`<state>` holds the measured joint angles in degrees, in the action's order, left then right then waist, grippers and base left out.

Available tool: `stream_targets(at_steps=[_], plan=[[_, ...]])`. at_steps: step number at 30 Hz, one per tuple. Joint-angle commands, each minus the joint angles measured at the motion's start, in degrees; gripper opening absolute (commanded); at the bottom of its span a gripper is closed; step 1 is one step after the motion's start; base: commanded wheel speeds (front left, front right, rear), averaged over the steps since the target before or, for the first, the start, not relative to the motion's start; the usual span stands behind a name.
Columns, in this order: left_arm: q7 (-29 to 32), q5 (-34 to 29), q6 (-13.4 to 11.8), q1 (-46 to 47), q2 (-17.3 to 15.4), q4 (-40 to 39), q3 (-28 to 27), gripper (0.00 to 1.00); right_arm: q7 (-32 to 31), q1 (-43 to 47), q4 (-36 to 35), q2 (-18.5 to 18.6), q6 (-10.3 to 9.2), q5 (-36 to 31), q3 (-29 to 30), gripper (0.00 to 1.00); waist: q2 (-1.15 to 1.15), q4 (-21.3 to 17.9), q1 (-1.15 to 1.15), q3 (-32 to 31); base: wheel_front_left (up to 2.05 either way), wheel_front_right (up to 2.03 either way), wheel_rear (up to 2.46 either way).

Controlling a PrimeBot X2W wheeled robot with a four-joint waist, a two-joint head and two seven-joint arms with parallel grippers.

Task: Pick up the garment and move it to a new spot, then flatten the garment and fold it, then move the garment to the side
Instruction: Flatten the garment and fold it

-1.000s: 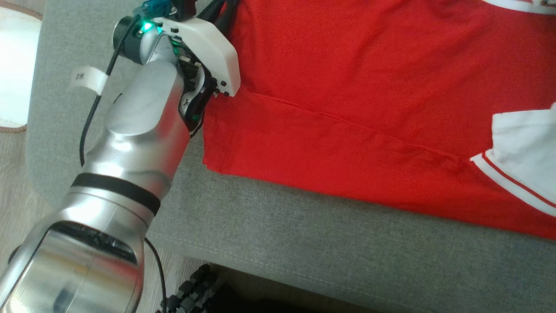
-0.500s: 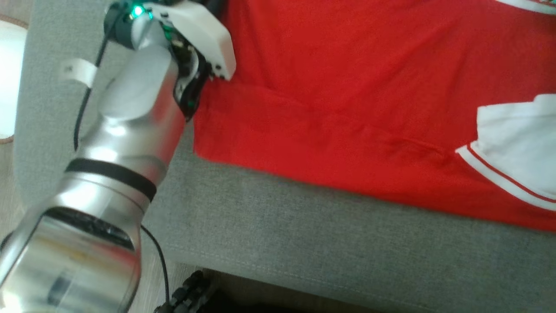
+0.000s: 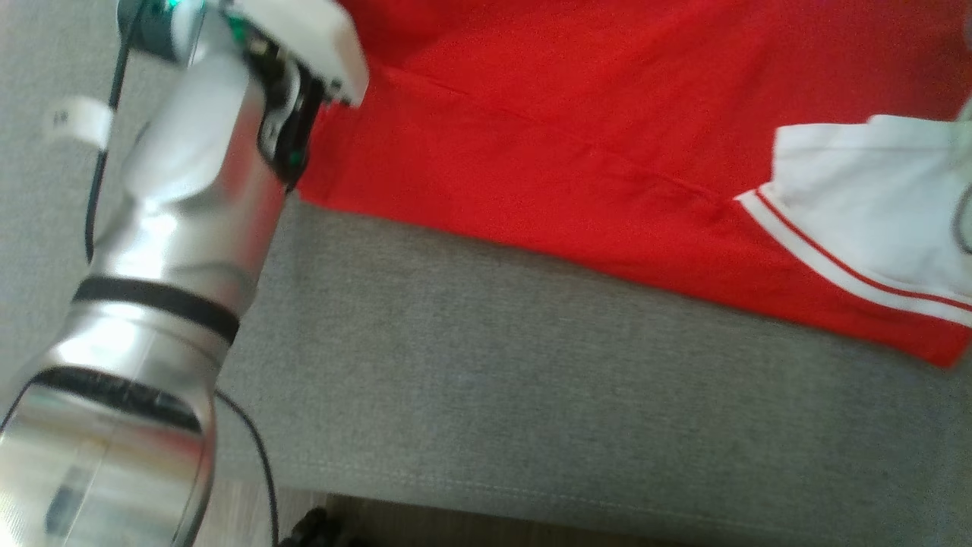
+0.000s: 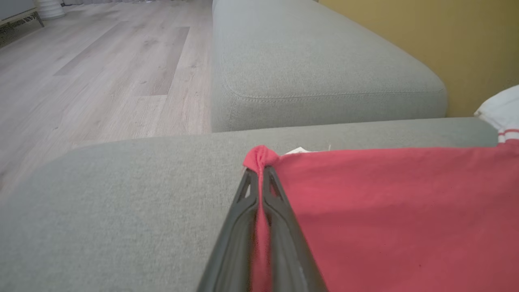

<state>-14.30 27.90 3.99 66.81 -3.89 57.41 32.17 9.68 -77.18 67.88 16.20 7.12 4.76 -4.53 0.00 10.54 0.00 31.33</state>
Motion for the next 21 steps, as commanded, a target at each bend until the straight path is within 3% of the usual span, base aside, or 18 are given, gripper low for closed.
stream_targets(at_steps=[1, 9, 10, 15, 21], plan=[[-0.7, -0.2, -0.4, -0.4, -3.5, -0.4, -1.9, 0.00, 1.7, -0.4, -1.5, -1.9, 0.36, 1.1, 0.4, 0.00, 0.00, -1.4, 0.00, -1.3, 0.00, 0.00, 0.00], [-0.7, -0.5, -0.5, -6.3, -6.8, 0.9, -4.5, 0.00, 4.8, 7.7, -5.8, -4.4, 0.36, 9.6, -2.3, 0.00, 0.00, -5.7, 0.00, -5.4, 0.00, 0.00, 0.00], [-0.7, -0.5, -0.6, -9.4, -7.9, 0.3, -5.9, 0.00, 5.0, 13.8, -10.2, -4.8, 0.36, 14.7, -5.1, 0.00, 0.00, -7.1, 0.00, -7.5, 0.00, 0.00, 0.00], [-0.7, -0.5, -1.6, -15.5, -9.0, -2.7, -9.3, 0.00, 4.8, 25.8, -20.3, -3.9, 0.36, 23.8, -11.2, 0.00, 0.00, -9.2, 0.00, -10.8, 0.00, 0.00, 0.00], [-0.7, -1.7, -2.4, -23.6, -8.1, -7.5, -12.7, 0.00, 2.9, 39.1, -31.3, -2.2, 0.36, 31.7, -13.9, 0.00, 0.00, -10.6, 0.00, -13.8, 0.00, 0.00, 0.00]])
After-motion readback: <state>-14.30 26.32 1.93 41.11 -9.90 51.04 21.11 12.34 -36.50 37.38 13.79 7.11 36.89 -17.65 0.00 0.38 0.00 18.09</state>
